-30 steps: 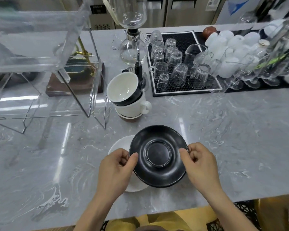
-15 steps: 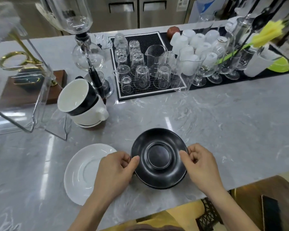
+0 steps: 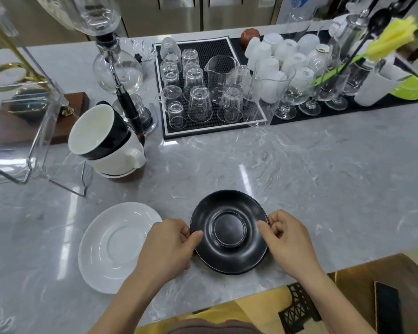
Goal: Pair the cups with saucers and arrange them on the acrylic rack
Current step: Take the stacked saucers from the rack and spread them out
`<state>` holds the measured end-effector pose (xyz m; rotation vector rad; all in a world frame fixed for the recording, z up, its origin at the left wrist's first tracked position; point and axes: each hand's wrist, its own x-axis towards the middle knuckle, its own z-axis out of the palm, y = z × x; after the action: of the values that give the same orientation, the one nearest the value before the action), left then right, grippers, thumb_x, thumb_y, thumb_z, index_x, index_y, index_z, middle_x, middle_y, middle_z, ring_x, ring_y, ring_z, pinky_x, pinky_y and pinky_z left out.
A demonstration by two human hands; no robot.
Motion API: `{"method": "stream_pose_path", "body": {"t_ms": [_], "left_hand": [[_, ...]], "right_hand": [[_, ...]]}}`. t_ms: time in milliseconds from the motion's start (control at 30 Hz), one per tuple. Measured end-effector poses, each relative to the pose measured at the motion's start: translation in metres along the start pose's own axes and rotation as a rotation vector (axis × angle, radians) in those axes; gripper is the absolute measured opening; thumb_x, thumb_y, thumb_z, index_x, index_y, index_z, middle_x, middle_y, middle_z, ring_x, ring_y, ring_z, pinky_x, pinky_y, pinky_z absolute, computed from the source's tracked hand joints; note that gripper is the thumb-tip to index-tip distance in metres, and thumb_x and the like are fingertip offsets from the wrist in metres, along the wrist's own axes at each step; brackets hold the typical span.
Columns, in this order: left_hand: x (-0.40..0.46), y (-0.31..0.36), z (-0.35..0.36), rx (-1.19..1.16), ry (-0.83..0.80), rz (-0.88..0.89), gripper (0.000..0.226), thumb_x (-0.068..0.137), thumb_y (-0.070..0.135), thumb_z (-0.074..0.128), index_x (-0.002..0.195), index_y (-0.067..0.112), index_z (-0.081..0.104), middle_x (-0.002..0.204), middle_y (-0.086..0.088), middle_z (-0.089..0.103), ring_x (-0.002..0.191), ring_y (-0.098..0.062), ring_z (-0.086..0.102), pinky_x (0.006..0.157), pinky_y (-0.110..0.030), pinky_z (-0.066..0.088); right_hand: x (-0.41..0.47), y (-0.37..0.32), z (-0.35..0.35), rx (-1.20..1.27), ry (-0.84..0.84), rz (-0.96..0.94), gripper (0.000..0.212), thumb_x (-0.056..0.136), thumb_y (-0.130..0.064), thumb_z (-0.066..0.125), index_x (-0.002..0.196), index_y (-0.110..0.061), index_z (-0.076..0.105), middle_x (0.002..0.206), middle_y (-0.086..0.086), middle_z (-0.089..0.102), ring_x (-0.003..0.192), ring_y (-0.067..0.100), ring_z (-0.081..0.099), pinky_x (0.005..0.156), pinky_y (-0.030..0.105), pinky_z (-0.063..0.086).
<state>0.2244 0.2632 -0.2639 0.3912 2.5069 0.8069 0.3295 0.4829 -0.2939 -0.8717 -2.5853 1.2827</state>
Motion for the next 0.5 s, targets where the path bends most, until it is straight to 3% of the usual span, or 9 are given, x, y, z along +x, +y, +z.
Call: {"method": "stream_pose_path", "body": {"t_ms": [133,267,367,500], "left_hand": [[0.0007,-0.0003,0.0008,0.006,-0.006,-0.007,0.035,0.093,0.035,0.066,0.065,0.019,0.056,0.041,0.009,0.064,0.042,-0.002,0.061,0.05,-0.012,0.038],[0.0007,0.0,-0.0002,-0.032,-0.022,-0.02,0.035,0.094,0.033,0.065,0.065,0.015,0.055,0.038,0.005,0.063,0.032,-0.005,0.056,0.044,-0.009,0.039],[0.0015,0.0002,-0.001,-0.051,-0.028,-0.036,0.035,0.094,0.031,0.066,0.067,0.012,0.056,0.035,0.005,0.06,0.028,-0.006,0.055,0.039,-0.01,0.039],[0.0024,0.0004,-0.001,-0.02,-0.012,-0.038,0.036,0.093,0.033,0.066,0.067,0.009,0.057,0.041,-0.001,0.064,0.03,-0.009,0.056,0.046,-0.024,0.052]], "right_hand": [[0.0008,-0.0003,0.0004,-0.008,-0.02,0.008,0.028,0.089,-0.028,0.068,0.07,-0.013,0.054,0.051,-0.001,0.049,0.048,0.008,0.043,0.052,0.031,0.042],[0.0016,0.0003,0.0006,-0.016,-0.027,-0.002,0.029,0.09,-0.027,0.068,0.07,-0.012,0.054,0.054,0.011,0.054,0.049,0.01,0.043,0.052,0.032,0.042],[0.0016,0.0006,0.0005,-0.024,-0.038,-0.008,0.029,0.09,-0.027,0.068,0.07,-0.012,0.053,0.05,0.007,0.052,0.047,0.008,0.042,0.052,0.029,0.041],[0.0021,0.0021,-0.0006,-0.011,-0.025,-0.021,0.029,0.087,-0.027,0.072,0.068,-0.012,0.055,0.051,0.011,0.057,0.043,0.005,0.043,0.05,0.02,0.04]]}}
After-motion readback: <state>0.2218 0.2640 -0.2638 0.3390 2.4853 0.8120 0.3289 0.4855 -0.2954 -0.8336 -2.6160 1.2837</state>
